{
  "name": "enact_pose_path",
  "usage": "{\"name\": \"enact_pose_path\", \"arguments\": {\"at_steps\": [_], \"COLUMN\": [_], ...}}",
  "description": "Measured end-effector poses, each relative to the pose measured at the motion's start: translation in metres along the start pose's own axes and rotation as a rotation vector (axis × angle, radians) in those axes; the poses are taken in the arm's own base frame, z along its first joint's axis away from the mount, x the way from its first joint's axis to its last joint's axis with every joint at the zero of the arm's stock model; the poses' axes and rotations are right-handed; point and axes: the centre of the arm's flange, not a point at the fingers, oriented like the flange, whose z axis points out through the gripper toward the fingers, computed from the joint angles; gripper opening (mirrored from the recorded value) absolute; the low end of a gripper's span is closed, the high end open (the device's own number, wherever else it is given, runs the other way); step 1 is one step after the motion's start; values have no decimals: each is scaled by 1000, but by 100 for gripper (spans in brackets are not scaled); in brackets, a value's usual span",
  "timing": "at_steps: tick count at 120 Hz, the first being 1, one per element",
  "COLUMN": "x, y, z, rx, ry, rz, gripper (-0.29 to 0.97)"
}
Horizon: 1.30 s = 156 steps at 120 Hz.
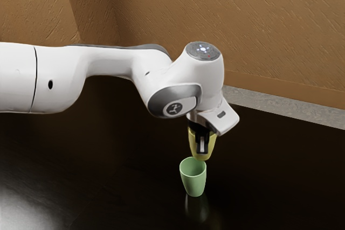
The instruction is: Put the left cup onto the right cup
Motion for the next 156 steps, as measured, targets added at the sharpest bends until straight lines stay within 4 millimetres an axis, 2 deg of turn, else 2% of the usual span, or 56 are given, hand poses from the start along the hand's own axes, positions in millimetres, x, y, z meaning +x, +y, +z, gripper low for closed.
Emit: {"name": "enact_pose_path", "arguments": {"at_steps": [35,85,117,156], "x": [-11,-11,-13,-9], "y": [3,14,11,9], "z": [0,12,24,27], "rx": [-40,-67,-75,-62], "ry": [-31,-64,-84,-90], "rz": [-66,-100,-120,-108], "gripper": [-10,-10,-10,-10]}}
